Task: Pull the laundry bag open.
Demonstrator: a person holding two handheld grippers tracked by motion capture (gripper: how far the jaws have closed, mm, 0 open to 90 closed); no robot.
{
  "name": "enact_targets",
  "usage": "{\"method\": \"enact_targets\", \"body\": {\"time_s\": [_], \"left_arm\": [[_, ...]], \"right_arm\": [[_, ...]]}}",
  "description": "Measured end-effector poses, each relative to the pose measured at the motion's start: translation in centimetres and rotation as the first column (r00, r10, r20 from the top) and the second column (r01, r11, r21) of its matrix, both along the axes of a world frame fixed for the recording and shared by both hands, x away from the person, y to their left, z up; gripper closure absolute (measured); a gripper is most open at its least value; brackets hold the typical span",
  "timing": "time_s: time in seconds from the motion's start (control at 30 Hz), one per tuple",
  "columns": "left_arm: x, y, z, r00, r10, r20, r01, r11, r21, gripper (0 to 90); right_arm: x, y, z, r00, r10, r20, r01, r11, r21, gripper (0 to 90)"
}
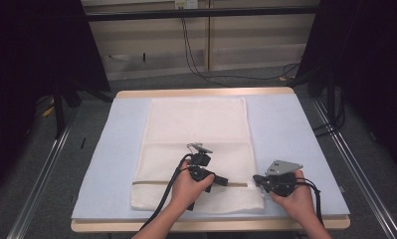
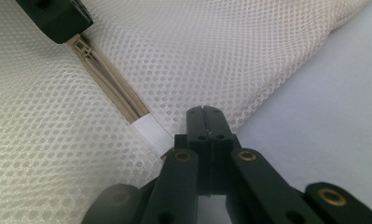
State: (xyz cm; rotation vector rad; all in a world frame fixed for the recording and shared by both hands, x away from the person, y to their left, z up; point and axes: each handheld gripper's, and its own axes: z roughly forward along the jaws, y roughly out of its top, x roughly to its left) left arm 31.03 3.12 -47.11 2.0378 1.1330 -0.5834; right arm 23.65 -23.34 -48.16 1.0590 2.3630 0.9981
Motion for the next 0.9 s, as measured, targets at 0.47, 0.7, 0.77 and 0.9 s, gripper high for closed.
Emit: {"method": "enact_targets", "body": {"time_s": [0.47,0.7,0.77,0.9], "left_arm": [[0.1,2.0,-0.2,0.9996,0.027,-0.012,-0.027,0.9996,-0.009,87.3],[0.1,2.6,-0.4,0.9994,0.027,-0.020,-0.027,0.9995,-0.017,87.3],[0.0,2.6,-0.4,0.9993,0.031,-0.023,-0.031,0.9993,-0.019,87.2],[0.1,2.9,-0.5,0.9995,0.017,-0.025,-0.017,0.9997,-0.019,87.2]], "right_arm": [[0.0,0.0,-0.1,0.9999,0.011,0.007,-0.011,1.000,0.002,90.0],[0.1,-0.1,-0.1,1.0000,0.009,0.003,-0.009,1.000,0.004,90.0],[0.1,0.0,-0.1,0.9999,0.014,0.005,-0.014,1.000,0.001,90.0],[0.0,0.1,0.0,0.9999,0.010,0.006,-0.010,1.000,-0.017,90.0]]}}
